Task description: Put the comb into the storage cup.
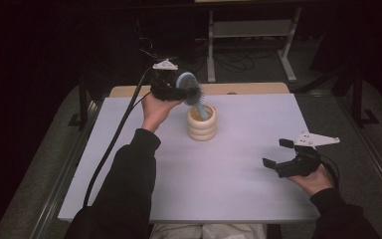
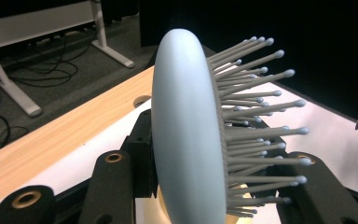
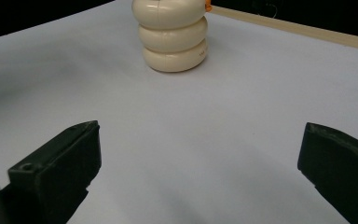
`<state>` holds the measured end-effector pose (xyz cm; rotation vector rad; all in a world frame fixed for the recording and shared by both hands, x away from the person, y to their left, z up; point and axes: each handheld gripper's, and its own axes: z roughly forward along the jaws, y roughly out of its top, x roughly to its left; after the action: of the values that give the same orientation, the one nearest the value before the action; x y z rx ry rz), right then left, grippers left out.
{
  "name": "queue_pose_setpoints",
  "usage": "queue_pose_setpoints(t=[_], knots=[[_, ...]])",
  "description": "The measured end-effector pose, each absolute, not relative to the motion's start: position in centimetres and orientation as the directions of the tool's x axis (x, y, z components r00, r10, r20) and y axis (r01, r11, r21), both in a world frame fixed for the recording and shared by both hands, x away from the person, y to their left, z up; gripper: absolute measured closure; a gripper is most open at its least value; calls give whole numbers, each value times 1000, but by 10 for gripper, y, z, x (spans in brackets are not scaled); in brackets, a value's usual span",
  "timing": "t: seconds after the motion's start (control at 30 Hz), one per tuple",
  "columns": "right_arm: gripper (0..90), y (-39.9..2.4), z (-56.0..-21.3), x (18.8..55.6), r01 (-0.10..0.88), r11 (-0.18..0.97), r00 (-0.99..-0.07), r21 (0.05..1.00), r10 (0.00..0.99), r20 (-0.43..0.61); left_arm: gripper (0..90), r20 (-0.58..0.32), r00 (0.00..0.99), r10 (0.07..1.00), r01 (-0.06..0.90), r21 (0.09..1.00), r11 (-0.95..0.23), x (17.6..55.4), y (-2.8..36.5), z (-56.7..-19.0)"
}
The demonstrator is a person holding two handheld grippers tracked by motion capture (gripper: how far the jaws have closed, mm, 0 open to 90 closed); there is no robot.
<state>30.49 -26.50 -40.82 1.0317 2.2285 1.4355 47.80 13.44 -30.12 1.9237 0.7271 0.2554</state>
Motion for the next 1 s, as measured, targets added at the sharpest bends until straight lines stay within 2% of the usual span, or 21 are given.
queue_pose_setpoints(t=[0.77, 1.0], knots=[[0, -259, -409, 305, 409, 249, -700, 878, 703, 127, 533, -270, 729, 630, 475, 861, -180, 494, 137, -340], [0, -256, -408, 304, 403, 250, -708, 881, 695, 126, 494, -295, 705, 645, 489, 861, -141, 497, 137, -343]])
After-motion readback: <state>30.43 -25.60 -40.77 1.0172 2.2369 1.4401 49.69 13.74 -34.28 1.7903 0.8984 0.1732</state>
